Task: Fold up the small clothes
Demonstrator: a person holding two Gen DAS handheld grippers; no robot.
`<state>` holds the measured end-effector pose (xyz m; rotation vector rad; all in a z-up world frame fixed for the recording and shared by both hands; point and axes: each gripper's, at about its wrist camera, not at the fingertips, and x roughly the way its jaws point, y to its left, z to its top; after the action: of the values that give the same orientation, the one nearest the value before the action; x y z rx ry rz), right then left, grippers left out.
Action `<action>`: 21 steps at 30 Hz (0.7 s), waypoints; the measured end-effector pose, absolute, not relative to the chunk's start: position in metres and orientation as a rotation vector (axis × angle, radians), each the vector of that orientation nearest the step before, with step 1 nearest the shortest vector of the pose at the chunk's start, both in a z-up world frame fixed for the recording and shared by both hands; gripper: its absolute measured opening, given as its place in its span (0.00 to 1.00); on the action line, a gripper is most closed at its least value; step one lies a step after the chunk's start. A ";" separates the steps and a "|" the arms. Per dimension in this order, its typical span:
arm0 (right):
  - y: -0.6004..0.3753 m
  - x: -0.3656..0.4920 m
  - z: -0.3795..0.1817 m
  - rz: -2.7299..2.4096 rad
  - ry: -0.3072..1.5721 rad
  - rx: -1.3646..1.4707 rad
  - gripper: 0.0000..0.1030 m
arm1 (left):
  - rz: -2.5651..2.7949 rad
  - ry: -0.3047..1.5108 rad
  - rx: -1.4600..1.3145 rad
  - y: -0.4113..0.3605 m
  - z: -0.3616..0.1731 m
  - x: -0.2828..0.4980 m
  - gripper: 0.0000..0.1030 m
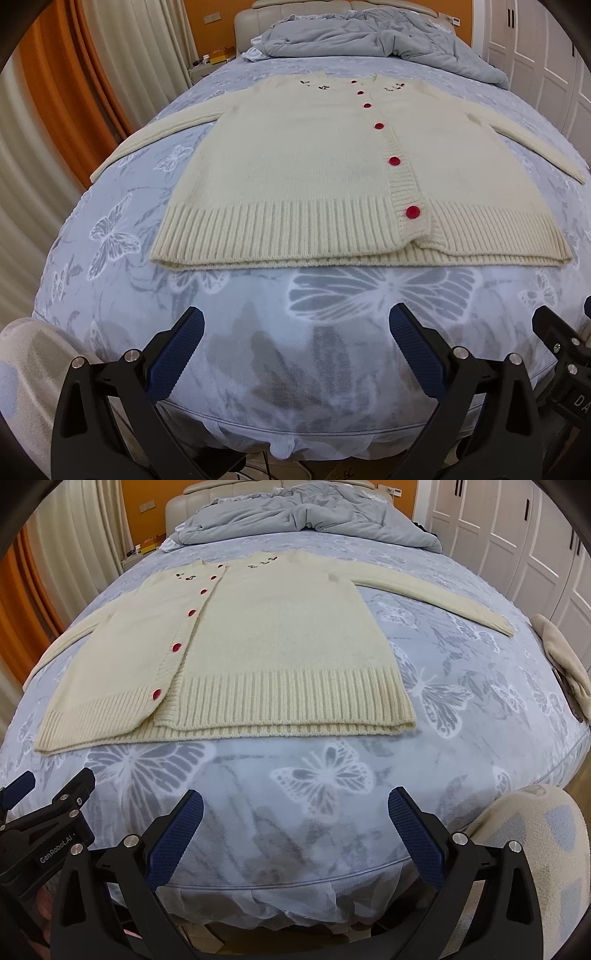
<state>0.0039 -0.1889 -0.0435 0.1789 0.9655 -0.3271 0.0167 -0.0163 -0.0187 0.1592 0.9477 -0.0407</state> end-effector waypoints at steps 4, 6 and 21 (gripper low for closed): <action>-0.189 0.004 -0.044 -0.325 0.964 0.177 0.95 | -0.041 0.949 0.161 -0.016 -0.020 0.016 0.95; -0.190 0.003 -0.044 -0.323 0.962 0.179 0.95 | -0.041 0.950 0.160 -0.016 -0.021 0.017 0.95; -0.188 0.004 -0.045 -0.315 0.966 0.171 0.95 | -0.048 0.947 0.167 -0.017 -0.023 0.015 0.95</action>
<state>0.0042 -0.1876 -0.0455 0.1714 0.9656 -0.3147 0.0149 -0.0166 -0.0233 0.1670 0.9465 -0.0484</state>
